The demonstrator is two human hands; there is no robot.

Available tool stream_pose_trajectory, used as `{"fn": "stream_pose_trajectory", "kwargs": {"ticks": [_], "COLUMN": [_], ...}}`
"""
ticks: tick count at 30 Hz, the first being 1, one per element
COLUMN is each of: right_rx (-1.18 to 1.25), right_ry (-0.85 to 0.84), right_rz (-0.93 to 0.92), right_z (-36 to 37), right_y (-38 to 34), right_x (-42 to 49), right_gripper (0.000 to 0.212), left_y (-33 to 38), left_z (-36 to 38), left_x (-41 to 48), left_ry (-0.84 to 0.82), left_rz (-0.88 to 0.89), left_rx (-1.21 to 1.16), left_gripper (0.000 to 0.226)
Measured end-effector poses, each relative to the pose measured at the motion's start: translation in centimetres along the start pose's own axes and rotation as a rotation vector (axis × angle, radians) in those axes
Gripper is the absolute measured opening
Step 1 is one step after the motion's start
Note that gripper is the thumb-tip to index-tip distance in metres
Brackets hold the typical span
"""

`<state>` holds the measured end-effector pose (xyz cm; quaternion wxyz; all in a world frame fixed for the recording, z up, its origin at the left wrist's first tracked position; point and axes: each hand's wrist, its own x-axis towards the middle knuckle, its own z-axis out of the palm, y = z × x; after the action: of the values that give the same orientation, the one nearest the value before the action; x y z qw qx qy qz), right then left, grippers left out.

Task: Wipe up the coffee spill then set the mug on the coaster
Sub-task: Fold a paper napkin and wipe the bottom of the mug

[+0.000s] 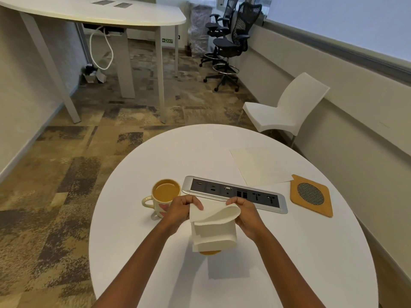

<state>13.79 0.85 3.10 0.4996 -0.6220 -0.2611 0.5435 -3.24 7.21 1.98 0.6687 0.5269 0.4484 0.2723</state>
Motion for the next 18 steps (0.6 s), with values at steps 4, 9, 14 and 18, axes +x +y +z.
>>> {"fn": "stream_pose_trajectory", "kwargs": {"ticks": [4, 9, 14, 18], "right_rx": [0.116, 0.343, 0.293, 0.218], "right_ry": [-0.027, -0.156, -0.319, -0.325], "right_rz": [0.041, 0.252, 0.344, 0.422], "right_z": [0.4, 0.8, 1.4, 1.9], "right_y": [0.3, 0.3, 0.5, 1.3], "right_x": [-0.2, -0.7, -1.2, -1.0], "right_gripper": [0.028, 0.041, 0.040, 0.041], "left_y": [-0.3, -0.2, -0.3, -0.2], "left_z": [-0.2, -0.9, -1.4, -1.6], "left_x": [0.1, 0.0, 0.0, -0.2], "left_ry": [0.039, 0.092, 0.096, 0.070], "left_rz": [0.039, 0.125, 0.268, 0.375], "left_rx": [0.125, 0.204, 0.282, 0.381], "left_gripper": [0.053, 0.054, 0.065, 0.059]}}
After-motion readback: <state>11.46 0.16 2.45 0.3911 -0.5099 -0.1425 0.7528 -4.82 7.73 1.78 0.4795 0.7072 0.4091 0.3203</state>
